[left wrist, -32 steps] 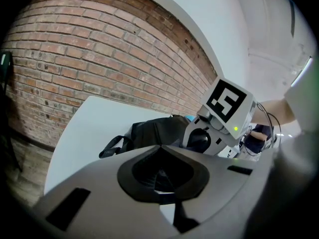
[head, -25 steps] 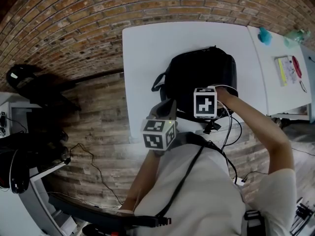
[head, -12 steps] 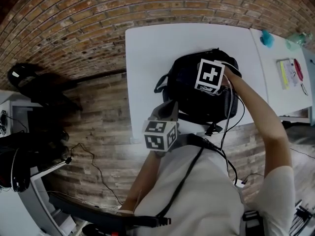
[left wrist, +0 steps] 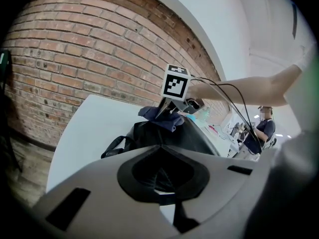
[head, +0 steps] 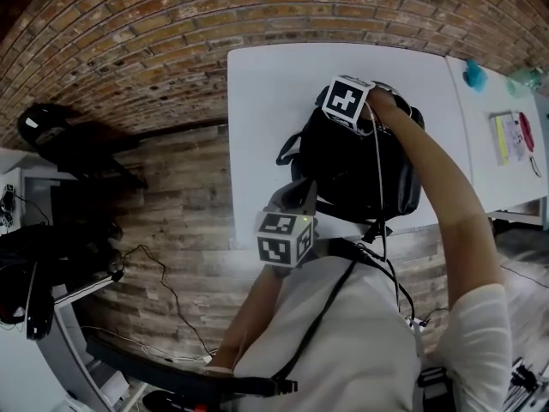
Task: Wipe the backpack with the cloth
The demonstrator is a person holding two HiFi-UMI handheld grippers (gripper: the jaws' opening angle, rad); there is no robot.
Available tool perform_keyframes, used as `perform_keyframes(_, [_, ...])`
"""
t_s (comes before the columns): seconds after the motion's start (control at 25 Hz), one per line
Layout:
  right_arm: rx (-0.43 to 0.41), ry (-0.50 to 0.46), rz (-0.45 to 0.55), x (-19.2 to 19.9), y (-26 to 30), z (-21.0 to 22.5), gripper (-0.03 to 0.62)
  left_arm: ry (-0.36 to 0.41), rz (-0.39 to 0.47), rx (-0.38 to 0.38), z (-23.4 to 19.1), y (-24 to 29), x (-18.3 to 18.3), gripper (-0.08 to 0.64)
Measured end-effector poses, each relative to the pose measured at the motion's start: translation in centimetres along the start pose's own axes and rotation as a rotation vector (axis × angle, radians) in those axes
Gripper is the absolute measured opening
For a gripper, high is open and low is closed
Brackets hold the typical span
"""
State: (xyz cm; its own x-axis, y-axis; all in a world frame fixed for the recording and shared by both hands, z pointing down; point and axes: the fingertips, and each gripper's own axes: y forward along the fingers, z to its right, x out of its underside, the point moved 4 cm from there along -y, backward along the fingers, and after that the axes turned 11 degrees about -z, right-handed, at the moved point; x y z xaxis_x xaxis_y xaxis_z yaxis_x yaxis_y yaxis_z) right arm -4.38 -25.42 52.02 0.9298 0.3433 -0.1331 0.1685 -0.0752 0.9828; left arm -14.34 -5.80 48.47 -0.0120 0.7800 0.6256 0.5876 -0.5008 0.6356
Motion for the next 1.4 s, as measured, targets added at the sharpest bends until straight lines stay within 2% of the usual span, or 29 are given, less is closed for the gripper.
perform_keyframes(0.12, [0.011, -0.007, -0.042, -0.2, 0.9, 0.2, 0.067, -0.006, -0.001, -0.005, -0.3, 0.0, -0.1, 0.003])
perform_keyframes(0.4, [0.033, -0.116, -0.090, -0.9, 1.1, -0.8, 0.067, -0.017, -0.002, -0.009, -0.7, 0.3, -0.3, 0.003])
perform_keyframes(0.64, [-0.050, -0.152, -0.116, -0.6, 1.4, -2.8, 0.067, -0.028, 0.001, -0.014, -0.8, 0.5, -0.3, 0.003])
perform_keyframes(1.08, [-0.154, -0.234, -0.095, -0.3, 0.6, -6.9, 0.067, -0.036, 0.013, -0.022, -1.0, 0.2, -0.1, 0.003])
perform_keyframes(1.4, [-0.197, -0.297, -0.088, 0.1, -0.1, -10.2, 0.067, -0.041, 0.017, -0.026, -1.1, -0.4, 0.1, 0.003])
